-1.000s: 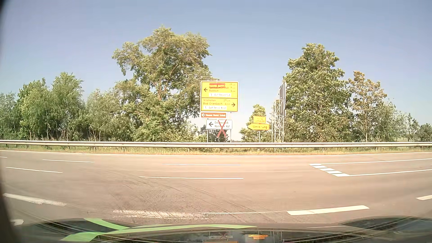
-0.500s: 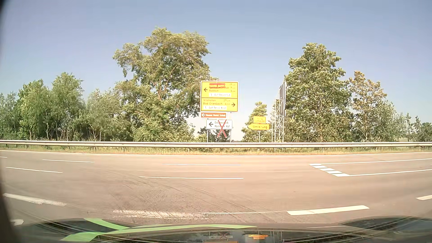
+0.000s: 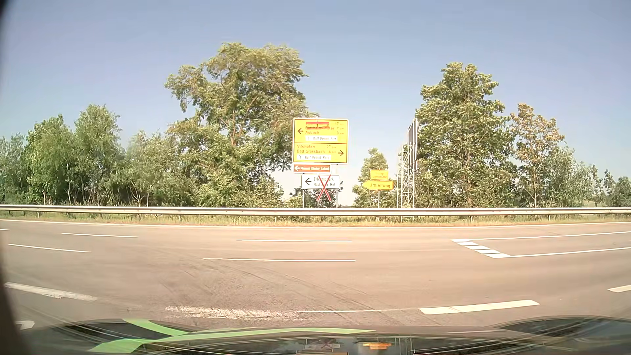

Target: Follow the waypoints while adhering to traffic rules and regulations

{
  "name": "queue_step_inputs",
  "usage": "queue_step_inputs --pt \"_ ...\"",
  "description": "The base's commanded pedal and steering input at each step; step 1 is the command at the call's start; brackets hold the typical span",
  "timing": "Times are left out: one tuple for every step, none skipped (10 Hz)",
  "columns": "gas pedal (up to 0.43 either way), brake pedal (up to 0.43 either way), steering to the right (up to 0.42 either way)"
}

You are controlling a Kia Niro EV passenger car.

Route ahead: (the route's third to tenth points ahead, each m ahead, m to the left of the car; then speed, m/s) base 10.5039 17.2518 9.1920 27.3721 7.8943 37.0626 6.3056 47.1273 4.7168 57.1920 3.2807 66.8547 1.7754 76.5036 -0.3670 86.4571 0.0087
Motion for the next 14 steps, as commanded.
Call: queue_step_inputs --pt "0.000 0.299 -0.105" --pt "0.000 0.299 -0.102" --pt "0.000 0.299 -0.100" --pt "0.000 0.299 -0.100" --pt "0.000 0.299 -0.100" --pt "0.000 0.299 -0.100" --pt "0.000 0.299 -0.100" --pt "0.000 0.305 -0.100" --pt "0.000 0.299 -0.100" --pt "0.000 0.299 -0.100" --pt "0.000 0.299 -0.100" --pt "0.000 0.299 -0.100" --pt "0.000 0.299 -0.100" --pt "0.000 0.299 -0.100"
